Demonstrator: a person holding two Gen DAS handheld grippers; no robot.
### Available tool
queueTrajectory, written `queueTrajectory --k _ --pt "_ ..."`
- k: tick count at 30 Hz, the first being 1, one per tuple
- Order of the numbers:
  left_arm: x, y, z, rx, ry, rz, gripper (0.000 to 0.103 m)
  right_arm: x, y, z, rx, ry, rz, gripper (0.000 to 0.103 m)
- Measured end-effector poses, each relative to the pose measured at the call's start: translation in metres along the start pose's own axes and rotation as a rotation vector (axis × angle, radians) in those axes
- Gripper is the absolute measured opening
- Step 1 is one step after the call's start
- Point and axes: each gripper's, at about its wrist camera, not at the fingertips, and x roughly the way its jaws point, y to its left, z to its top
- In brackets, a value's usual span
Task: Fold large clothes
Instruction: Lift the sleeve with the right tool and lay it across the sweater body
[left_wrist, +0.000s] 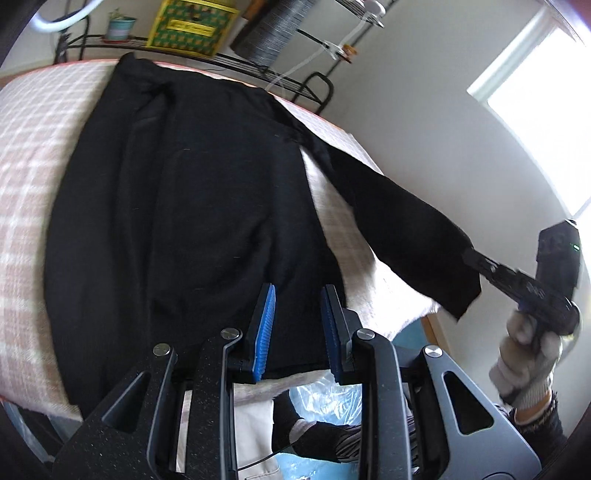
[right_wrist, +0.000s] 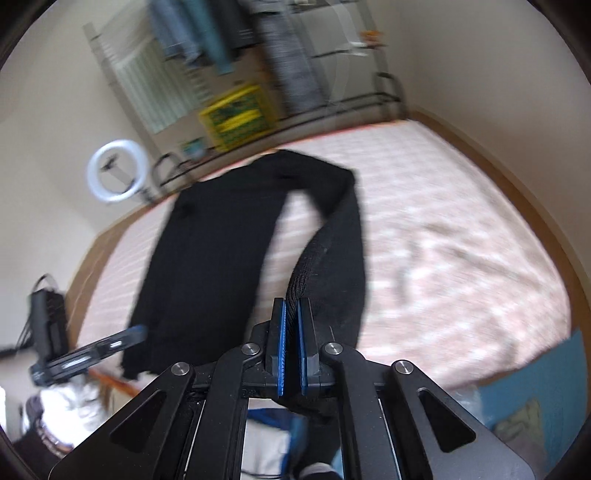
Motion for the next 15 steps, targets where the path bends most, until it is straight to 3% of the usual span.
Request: queueTrajectory --k 3,7,13,15 --pt "-0.005 0.016 -0.003 -0.035 -0.007 0.012 0.025 0.023 0.053 -0.006 -0.119 0.054 0.089 0.004" --pt "-0.004 0.027 -0.009 -0.047 0.004 0.029 0.025 0.065 0.095 -0.023 -0.238 0.147 0.122 0.004" --pt "0.009 0.026 -0.016 -0.053 0.041 0.007 0.025 0.116 0.11 -0.041 -0.334 0.284 0.12 0.006" --pt "0.017 0.023 -0.018 -0.054 0.055 -0.01 0.034 0.122 0.11 -0.041 -0.351 0.336 0.142 0.008"
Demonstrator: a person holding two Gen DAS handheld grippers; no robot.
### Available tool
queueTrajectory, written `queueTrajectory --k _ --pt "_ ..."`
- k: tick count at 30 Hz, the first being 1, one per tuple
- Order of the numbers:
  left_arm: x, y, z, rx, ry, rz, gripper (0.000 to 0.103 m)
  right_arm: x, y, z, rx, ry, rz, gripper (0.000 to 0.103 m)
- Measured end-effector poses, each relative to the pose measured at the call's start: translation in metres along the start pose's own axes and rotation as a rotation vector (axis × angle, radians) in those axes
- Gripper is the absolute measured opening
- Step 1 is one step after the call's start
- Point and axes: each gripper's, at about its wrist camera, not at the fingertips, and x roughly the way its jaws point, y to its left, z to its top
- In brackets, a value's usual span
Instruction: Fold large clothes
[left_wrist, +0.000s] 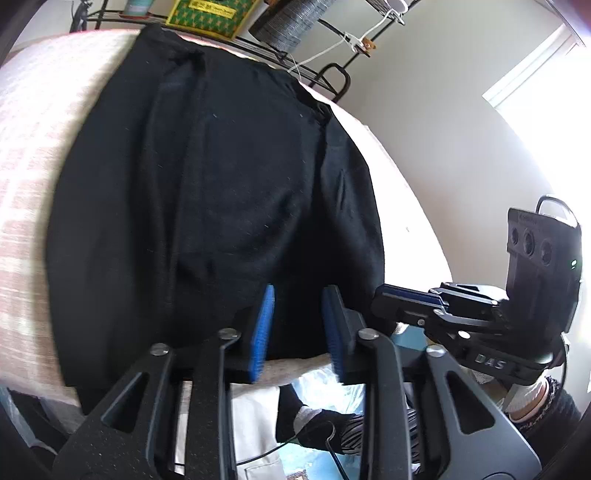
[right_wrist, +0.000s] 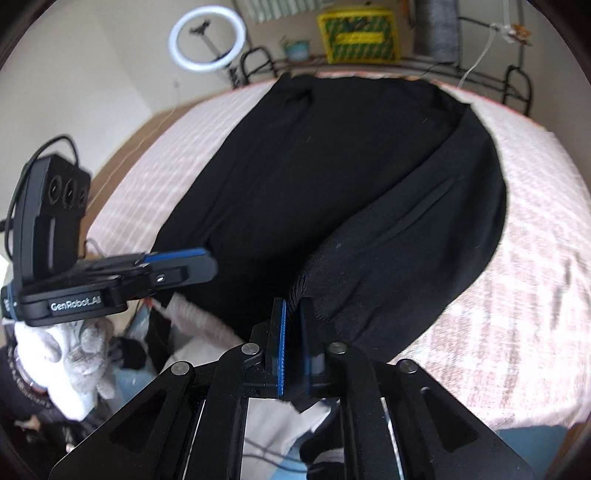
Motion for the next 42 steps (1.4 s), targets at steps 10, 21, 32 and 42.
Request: queueTrajectory --k 10,21,32,42 --pt "0.056 -0.031 -0.005 0.093 0.095 0.048 0.038 -0.049 -0.037 0.03 0.026 -0.084 -0.04 0.023" --pt "0.063 -0.03 -0.002 0.077 0.079 -0.055 0.001 -0.036 -0.162 0.128 0.241 -0.193 -0.119 0.028" --pt "0.067 -0.043 0.001 0.072 0.103 -0.147 0.0 0.051 -0.262 0.236 0.394 -0.19 -0.182 0.03" --pt "0.07 -0.037 0.002 0.058 0.109 -0.161 0.0 0.108 -0.298 0.271 0.438 -0.12 -0.224 0.026"
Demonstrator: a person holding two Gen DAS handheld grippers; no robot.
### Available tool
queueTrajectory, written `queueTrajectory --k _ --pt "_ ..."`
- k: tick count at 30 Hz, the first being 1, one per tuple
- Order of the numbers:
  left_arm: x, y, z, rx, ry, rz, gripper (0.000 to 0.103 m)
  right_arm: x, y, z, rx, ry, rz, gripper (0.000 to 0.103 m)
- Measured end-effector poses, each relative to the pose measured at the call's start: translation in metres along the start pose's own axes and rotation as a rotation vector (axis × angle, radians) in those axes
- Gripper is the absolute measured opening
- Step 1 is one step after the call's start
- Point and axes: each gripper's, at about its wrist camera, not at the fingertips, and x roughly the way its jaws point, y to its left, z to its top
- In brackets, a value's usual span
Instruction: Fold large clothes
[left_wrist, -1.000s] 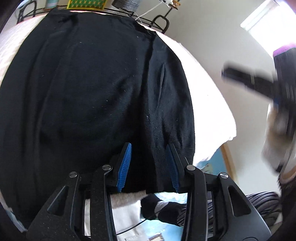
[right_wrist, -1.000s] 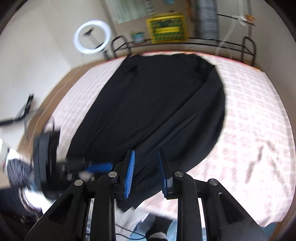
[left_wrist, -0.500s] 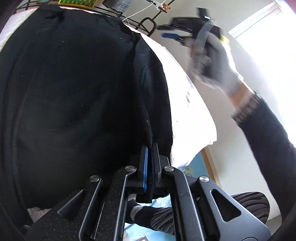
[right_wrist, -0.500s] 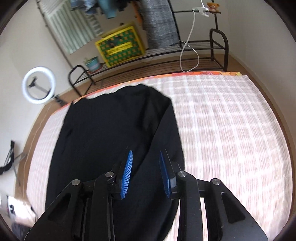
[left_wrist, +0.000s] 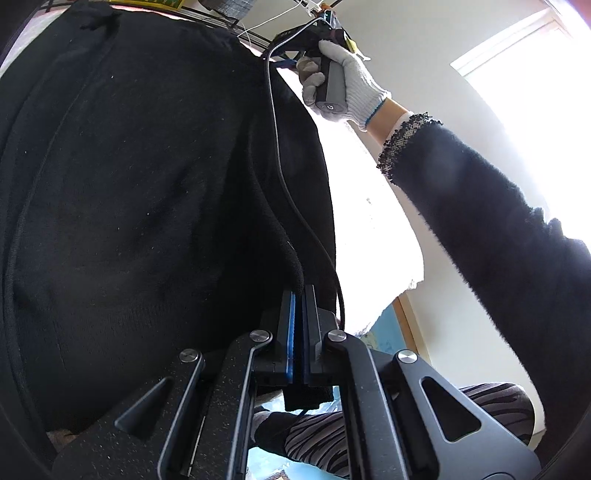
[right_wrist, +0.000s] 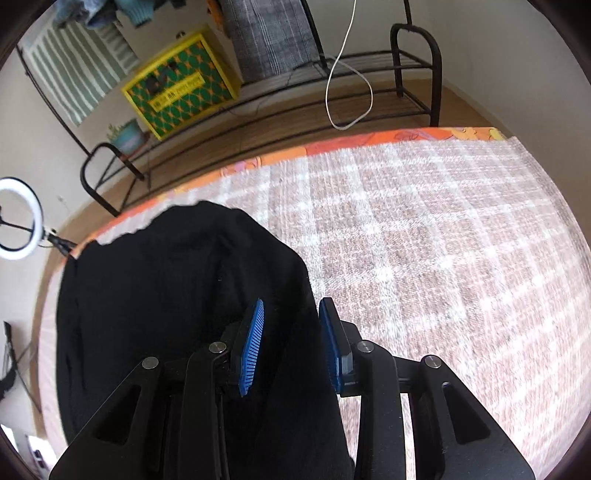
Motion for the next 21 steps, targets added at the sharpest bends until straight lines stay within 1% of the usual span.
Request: queueTrajectory --k 1,2,6,9,12,15,17,19,21 --pt "-0.001 0.0 -0.001 -0.001 0.0 -0.002 0.0 0.002 0.001 0.0 -0.004 0.005 -0.001 0.011" --pt "-0.002 -0.001 -0.003 0.005 -0.001 -0.003 0.0 0.004 0.001 0.001 -0.009 0.011 0.0 0.003" --pt "-0.004 -0.004 -0.006 0.014 -0.005 -0.007 0.0 -0.006 0.007 0.002 -0.041 -0.021 -0.044 0.001" --pt "-0.003 -0.005 -0.009 0.007 -0.005 -0.02 0.0 -0.025 0.015 0.007 -0.065 -0.08 -0.089 0.001" --pt "-0.011 -0.006 -0.012 0.004 -0.015 -0.022 0.0 -0.049 0.029 0.014 -0.1 -0.134 -0.083 0.001" --pt "-0.024 0.002 -0.018 -0.043 -0.038 -0.019 0.0 -0.06 0.052 0.019 -0.148 -0.167 -0.071 0.001" --pt "-0.033 0.01 -0.023 -0.073 -0.059 -0.007 0.0 -0.059 0.07 0.019 -0.182 -0.178 -0.066 0.001" --pt "-0.038 0.019 -0.028 -0.092 -0.067 0.005 0.0 -0.051 0.096 0.019 -0.239 -0.186 -0.079 0.0" --pt "-0.039 0.027 -0.033 -0.104 -0.066 0.034 0.0 -0.038 0.116 0.017 -0.291 -0.186 -0.091 0.0"
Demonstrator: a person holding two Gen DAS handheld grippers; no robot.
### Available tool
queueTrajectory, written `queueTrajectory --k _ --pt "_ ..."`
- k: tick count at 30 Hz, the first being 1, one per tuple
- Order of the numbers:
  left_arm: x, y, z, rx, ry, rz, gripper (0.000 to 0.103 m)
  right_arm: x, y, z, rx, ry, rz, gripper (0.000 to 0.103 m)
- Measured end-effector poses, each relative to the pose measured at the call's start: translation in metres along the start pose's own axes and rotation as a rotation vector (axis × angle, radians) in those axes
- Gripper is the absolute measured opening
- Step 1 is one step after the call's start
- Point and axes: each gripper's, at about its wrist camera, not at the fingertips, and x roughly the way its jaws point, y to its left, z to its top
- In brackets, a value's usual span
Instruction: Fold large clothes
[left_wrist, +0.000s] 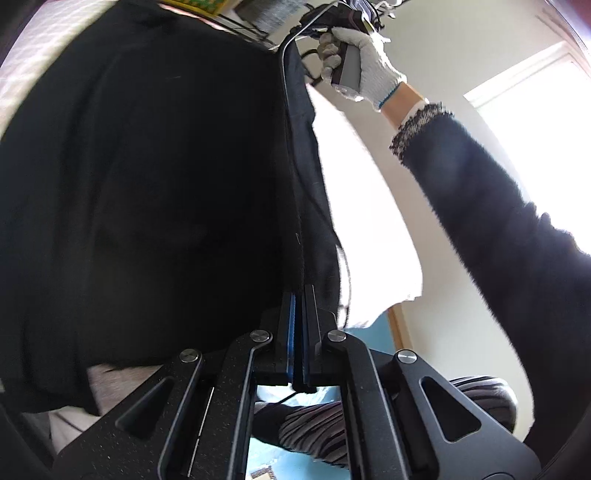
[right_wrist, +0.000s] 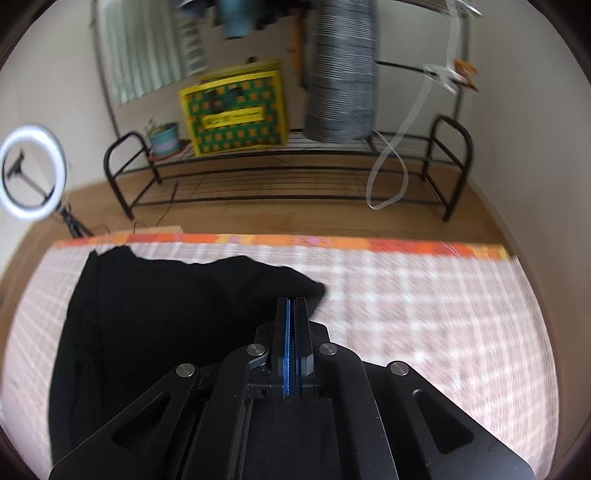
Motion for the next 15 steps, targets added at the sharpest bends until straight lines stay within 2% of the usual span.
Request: queueTrajectory --k 5,10,12,15 --pt "0.01 0.013 -0.006 -0.011 0.015 0.029 0.0 0.047 0.041 -0.006 -0.071 0.046 -0.001 0.0" --pt "0.014 0.02 -0.009 -0.013 0.021 0.042 0.0 0.085 0.055 -0.017 -0.085 0.093 -0.009 0.0" --pt "0.015 0.018 -0.011 0.0 0.015 0.056 0.0 0.093 0.056 -0.02 -0.08 0.121 0.02 0.0" --pt "0.014 0.009 -0.008 0.021 0.001 0.082 0.0 0.085 0.054 -0.02 -0.052 0.116 0.014 0.003"
